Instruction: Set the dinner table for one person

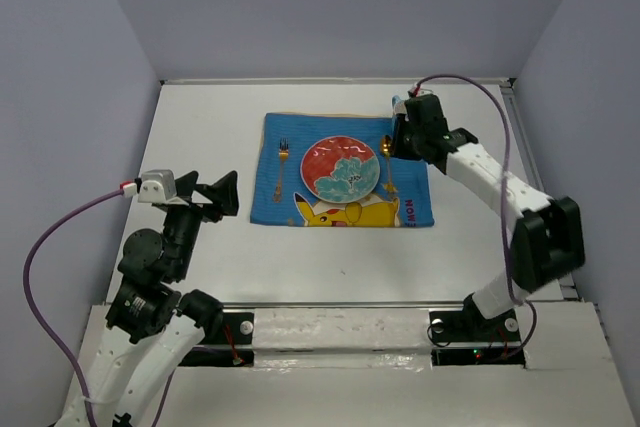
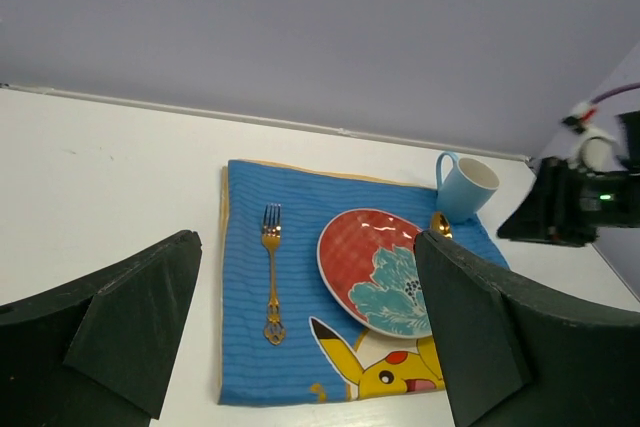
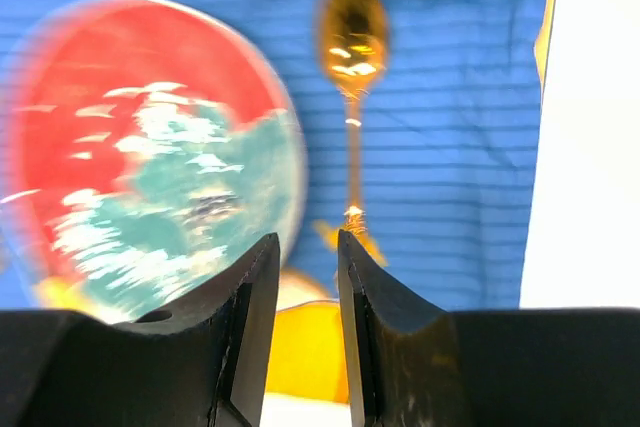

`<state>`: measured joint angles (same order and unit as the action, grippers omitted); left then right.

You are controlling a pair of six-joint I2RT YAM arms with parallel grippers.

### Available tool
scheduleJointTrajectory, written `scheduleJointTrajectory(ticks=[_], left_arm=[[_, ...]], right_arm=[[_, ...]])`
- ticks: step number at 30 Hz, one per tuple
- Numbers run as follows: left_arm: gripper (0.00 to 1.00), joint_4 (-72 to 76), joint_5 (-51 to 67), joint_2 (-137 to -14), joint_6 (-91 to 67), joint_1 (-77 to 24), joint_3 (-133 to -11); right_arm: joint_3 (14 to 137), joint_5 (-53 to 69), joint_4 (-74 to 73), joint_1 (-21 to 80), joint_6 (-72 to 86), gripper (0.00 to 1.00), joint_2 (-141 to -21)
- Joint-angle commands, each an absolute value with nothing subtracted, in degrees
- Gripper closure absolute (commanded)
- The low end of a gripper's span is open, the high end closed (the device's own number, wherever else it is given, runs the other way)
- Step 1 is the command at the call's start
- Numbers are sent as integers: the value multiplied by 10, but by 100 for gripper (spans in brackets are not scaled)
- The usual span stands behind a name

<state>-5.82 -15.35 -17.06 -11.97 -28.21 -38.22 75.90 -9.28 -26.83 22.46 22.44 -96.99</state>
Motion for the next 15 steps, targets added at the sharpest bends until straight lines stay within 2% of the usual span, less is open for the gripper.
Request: scheduleJointTrajectory(ticks=[1, 3, 5, 6, 7, 8, 10, 15], left_arm=[[1, -33, -154, -182, -108, -268, -381], [1, -32, -157, -180, -110, -265, -382], [1, -26, -159, -171, -115, -259, -383], [1, -24, -161, -168, -117, -259, -383], [1, -22, -159, -165, -118, -256, -384], [1, -18, -155, -163, -120, -253, -387], [1, -11, -149, -162, -122, -247, -388], [1, -4, -142, -181, -130, -242, -405]], right_arm=[[658, -51, -148, 236, 234, 64, -772], [612, -23, -118, 241, 224, 62, -646], [559, -25, -84, 241, 210, 51, -521], [546, -30, -83, 241, 210, 42, -520], [534, -34, -80, 241, 203, 31, -446], [519, -39, -81, 241, 201, 2, -412], [503, -54, -80, 241, 205, 0, -325], [446, -104, -74, 241, 229, 0, -228]])
